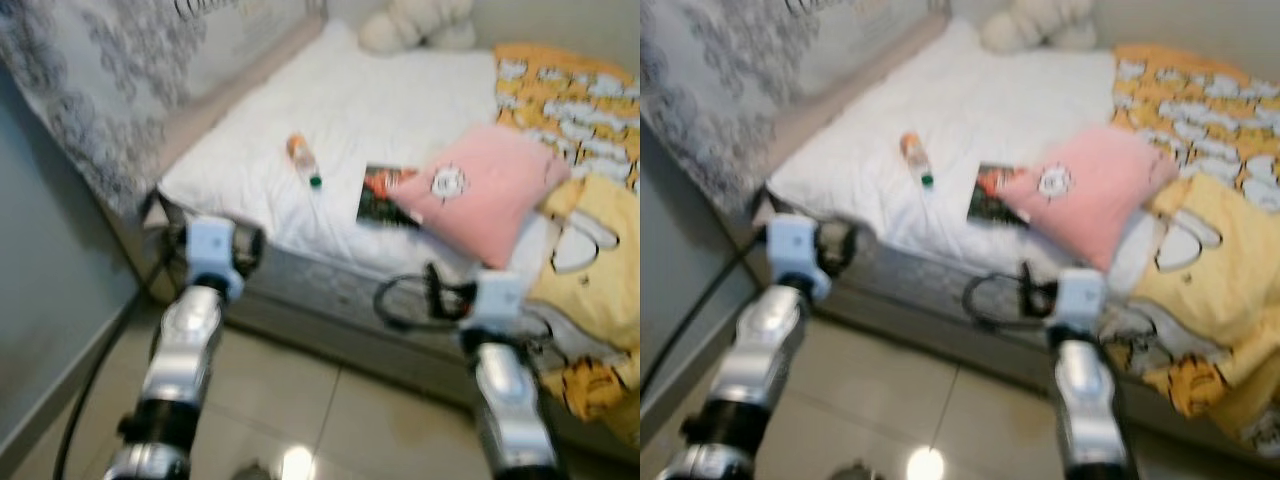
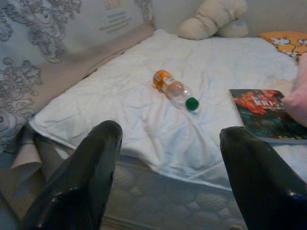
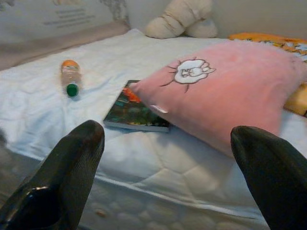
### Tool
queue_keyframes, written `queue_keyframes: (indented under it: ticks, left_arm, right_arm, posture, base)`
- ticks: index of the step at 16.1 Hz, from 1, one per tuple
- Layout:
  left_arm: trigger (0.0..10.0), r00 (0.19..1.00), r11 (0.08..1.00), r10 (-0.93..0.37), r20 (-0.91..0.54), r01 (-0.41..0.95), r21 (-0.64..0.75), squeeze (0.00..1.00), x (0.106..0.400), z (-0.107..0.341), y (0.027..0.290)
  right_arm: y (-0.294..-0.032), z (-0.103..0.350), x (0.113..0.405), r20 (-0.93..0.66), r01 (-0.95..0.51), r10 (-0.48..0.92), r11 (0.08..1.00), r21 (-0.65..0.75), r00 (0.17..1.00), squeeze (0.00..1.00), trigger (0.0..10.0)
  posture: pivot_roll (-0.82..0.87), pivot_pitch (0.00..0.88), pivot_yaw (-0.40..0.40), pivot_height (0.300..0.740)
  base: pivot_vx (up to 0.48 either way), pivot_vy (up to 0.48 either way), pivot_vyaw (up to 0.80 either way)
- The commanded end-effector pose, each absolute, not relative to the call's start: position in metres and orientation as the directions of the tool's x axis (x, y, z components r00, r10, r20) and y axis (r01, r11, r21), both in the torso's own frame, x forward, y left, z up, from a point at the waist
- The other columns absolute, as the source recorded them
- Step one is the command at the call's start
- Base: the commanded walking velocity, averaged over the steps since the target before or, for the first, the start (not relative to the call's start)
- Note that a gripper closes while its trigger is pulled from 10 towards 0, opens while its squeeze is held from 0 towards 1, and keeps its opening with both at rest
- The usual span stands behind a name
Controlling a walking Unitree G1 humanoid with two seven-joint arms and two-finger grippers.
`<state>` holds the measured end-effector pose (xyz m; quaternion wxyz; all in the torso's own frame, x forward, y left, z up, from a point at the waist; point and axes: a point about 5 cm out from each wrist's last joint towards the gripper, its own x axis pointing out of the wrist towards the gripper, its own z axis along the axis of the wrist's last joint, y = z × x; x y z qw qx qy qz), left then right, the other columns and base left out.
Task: Clean up the room
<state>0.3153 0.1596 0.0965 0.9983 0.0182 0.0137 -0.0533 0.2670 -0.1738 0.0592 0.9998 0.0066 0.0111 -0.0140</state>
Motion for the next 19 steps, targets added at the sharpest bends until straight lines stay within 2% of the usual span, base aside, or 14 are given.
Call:
queue_keyframes:
  ticks: [1,10,11,13,15,16,17,19]
  left_arm:
    - [10.0,0.992,0.993,-0.117,-0.042,0.118,0.027,1.00,0.316,0.095,0.153]
    - [10.0,0.988,0.988,-0.148,-0.049,0.150,0.037,1.00,0.317,0.092,0.152]
    - [10.0,0.986,0.987,-0.157,-0.056,0.159,0.030,0.00,0.317,0.091,0.151]
    - [10.0,0.984,0.986,-0.166,-0.056,0.167,0.001,0.00,0.318,0.090,0.149]
    - [10.0,0.986,0.986,-0.164,-0.039,0.166,0.037,0.00,0.319,0.091,0.149]
    - [10.0,0.987,0.986,-0.144,-0.067,0.149,0.070,0.00,0.320,0.088,0.148]
    - [10.0,0.983,0.983,-0.180,-0.046,0.182,0.024,0.00,0.319,0.090,0.144]
    - [10.0,0.983,0.983,-0.179,-0.028,0.180,0.029,0.00,0.320,0.093,0.143]
  right_arm:
    - [-0.186,0.056,0.264,-0.042,0.065,-0.065,0.998,-0.004,0.997,0.00,10.0]
    - [-0.187,0.054,0.264,-0.049,0.050,-0.051,0.999,-0.013,0.997,0.00,10.0]
    - [-0.187,0.054,0.264,-0.050,0.050,-0.050,0.999,-0.014,0.997,0.00,10.0]
    - [-0.186,0.054,0.264,-0.047,0.039,-0.040,0.999,-0.022,0.998,0.00,10.0]
    - [-0.186,0.054,0.265,-0.046,0.035,-0.036,0.999,-0.024,0.998,0.00,10.0]
    - [-0.186,0.054,0.265,-0.047,0.033,-0.034,0.999,-0.025,0.998,0.00,10.0]
    - [-0.186,0.054,0.265,-0.048,0.032,-0.033,0.999,-0.026,0.998,0.00,10.0]
    - [-0.186,0.054,0.264,-0.046,0.040,-0.041,0.999,-0.028,0.998,0.00,10.0]
  posture:
    - [0.06,0.000,-0.021,0.740]
    - [0.06,0.000,-0.020,0.740]
    - [0.05,0.000,-0.020,0.740]
    - [0.05,0.000,-0.023,0.740]
    - [0.05,0.000,-0.024,0.740]
    - [0.05,0.000,-0.024,0.740]
    - [0.05,0.000,-0.024,0.740]
    - [0.04,0.000,-0.021,0.740]
  base:
    - [0.000,0.000,0.00]
    - [0.000,0.000,0.00]
    - [0.000,0.000,0.00]
    - [0.360,0.308,0.00]
    - [0.000,0.429,0.00]
    - [0.000,0.000,0.00]
    - [0.000,0.000,0.00]
    - [0.480,0.000,0.00]
